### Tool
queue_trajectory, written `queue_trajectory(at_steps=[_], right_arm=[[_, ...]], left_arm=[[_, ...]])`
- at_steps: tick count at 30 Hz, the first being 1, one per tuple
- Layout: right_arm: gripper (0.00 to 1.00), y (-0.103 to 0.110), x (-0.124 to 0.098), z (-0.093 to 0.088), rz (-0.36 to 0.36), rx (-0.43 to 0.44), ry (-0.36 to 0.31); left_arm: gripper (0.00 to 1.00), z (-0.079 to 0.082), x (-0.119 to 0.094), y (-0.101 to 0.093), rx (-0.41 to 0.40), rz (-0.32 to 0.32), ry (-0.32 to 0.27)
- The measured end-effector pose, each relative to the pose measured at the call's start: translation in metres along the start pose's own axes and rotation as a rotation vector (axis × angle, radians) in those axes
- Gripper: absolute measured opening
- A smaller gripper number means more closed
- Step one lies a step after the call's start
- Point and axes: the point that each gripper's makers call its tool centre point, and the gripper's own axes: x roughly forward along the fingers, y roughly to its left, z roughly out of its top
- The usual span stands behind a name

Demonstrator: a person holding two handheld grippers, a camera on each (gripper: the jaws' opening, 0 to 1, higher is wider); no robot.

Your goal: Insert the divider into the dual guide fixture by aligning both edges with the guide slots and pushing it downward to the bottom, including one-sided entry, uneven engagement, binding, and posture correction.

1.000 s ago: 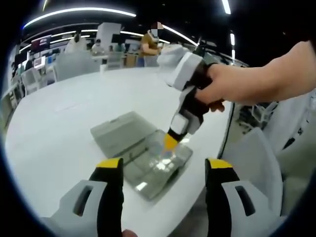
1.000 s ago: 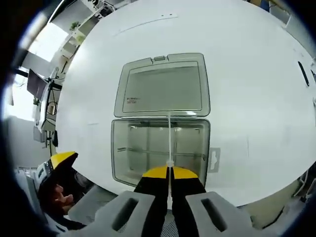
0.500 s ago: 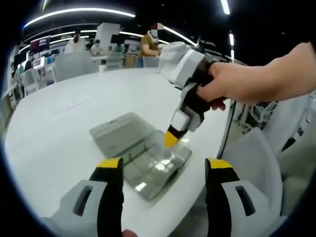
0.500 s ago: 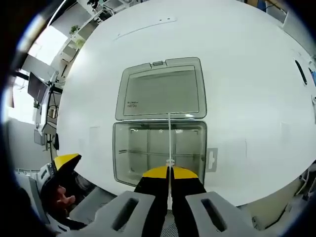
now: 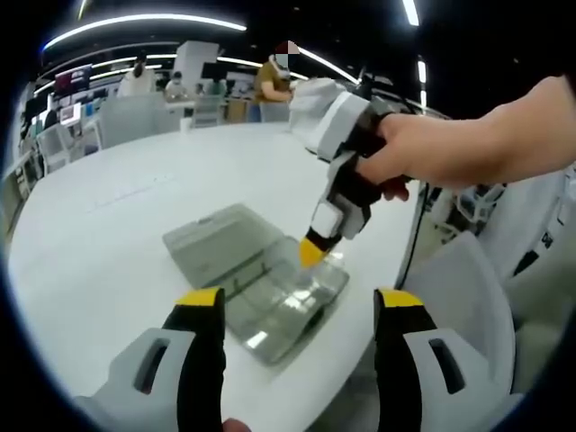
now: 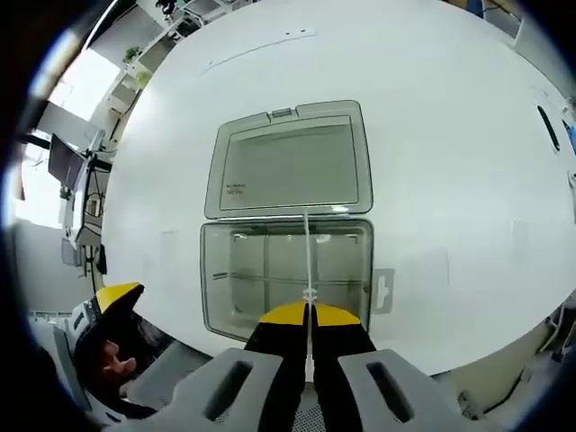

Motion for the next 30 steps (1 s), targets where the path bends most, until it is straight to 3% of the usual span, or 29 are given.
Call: queue_trajectory(at_steps=[21, 30], right_arm=[[0.0, 0.004, -0.011, 0.0, 0.027, -0.012, -0.051], [0.0, 0.021, -0.034, -0.003, 0.116, -0.05, -0.099]], left_arm=[[0.65, -0.003, 0.002, -0.003, -0.001, -0.015, 0.012], [0.63, -0.004, 0.001, 0.002, -0.087, -0.044, -0.003]])
